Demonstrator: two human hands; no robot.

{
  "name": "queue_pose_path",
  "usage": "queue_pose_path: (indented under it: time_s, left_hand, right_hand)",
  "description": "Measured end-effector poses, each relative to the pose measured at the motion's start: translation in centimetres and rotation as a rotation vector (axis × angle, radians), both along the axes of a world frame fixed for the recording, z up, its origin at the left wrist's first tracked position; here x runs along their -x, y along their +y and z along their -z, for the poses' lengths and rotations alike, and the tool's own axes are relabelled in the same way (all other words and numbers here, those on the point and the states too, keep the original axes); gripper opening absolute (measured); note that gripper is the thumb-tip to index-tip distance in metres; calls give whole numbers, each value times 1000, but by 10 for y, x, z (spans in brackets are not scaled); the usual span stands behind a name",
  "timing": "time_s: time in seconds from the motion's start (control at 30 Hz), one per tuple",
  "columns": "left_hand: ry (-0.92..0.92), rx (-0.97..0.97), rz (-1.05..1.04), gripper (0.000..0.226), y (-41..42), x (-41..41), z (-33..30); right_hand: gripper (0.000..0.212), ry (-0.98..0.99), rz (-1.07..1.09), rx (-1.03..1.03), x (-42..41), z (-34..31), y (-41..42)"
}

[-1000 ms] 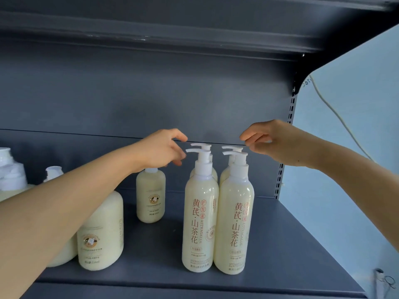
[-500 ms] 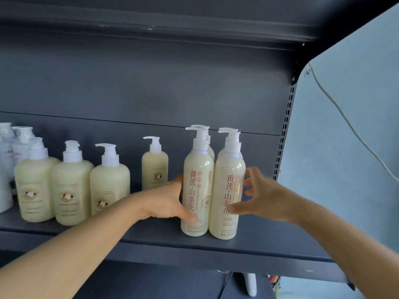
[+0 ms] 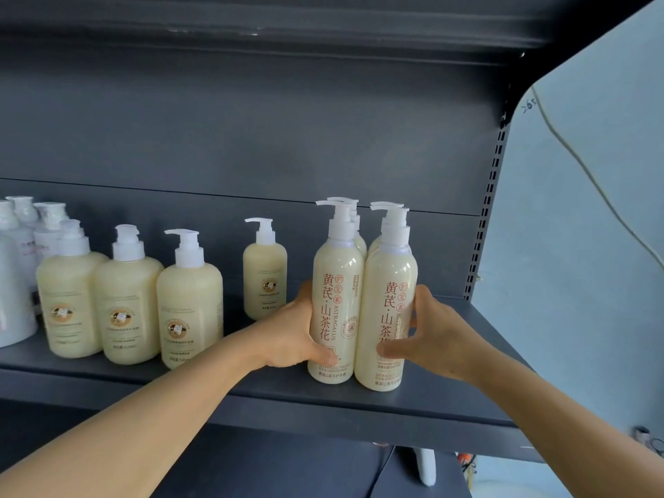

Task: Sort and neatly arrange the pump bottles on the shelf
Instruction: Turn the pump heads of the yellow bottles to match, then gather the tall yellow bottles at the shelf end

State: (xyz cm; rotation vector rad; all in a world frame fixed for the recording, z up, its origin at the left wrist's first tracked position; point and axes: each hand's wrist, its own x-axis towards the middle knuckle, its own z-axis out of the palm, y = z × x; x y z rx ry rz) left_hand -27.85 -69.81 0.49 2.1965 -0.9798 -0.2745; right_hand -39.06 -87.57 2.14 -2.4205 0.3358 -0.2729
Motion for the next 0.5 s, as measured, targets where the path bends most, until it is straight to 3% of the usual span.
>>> queue_pose_path:
  time_s: [0.3, 0.4, 0.5]
  left_hand:
    - [-19, 10, 12, 97, 1, 1, -1]
    - [-4, 18, -1, 101, 8, 0, -5]
    - [-26, -2, -52, 107, 18, -3, -12]
  right_hand:
    - [58, -27, 23, 5, 5, -3, 0]
    - [58, -138, 69, 48, 10, -12, 4]
    - [73, -243, 167, 128, 16, -25, 14]
